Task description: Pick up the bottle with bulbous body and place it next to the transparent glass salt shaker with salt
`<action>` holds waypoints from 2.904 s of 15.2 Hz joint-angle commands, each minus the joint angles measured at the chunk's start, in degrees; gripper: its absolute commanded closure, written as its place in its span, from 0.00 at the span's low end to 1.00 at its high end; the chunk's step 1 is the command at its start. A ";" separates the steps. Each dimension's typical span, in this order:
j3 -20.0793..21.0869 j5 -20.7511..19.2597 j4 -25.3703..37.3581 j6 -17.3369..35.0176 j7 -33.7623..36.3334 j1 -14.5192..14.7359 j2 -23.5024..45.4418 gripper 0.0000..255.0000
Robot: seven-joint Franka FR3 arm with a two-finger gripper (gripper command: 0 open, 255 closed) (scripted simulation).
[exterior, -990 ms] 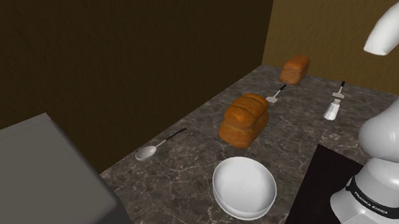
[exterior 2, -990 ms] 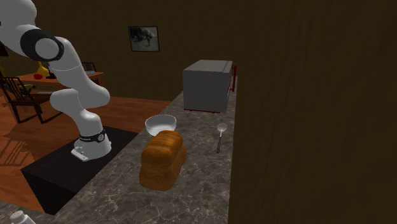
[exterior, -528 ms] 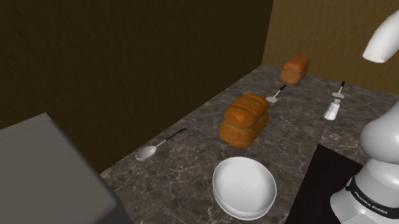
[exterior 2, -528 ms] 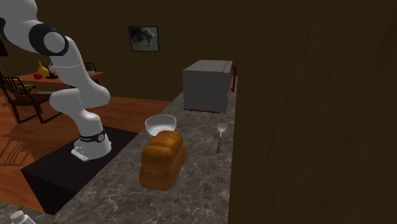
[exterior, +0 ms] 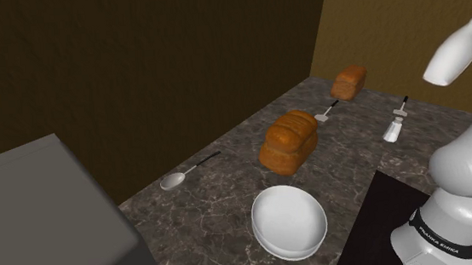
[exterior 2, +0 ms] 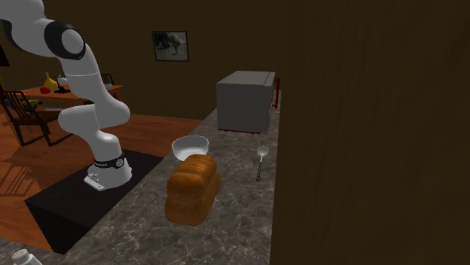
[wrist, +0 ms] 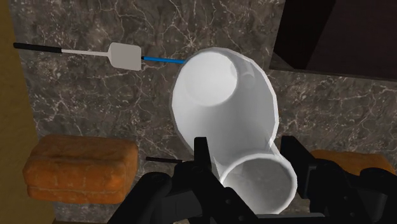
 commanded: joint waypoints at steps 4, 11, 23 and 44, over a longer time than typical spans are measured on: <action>0.44 -2.23 -6.86 5.10 0.49 1.78 -2.79 1.00; 1.01 -4.17 -14.83 11.40 0.87 3.11 -5.38 1.00; 1.53 -5.33 -25.78 21.10 0.47 3.90 -7.24 1.00; 1.69 -1.82 -39.45 36.59 -3.74 3.64 -4.00 1.00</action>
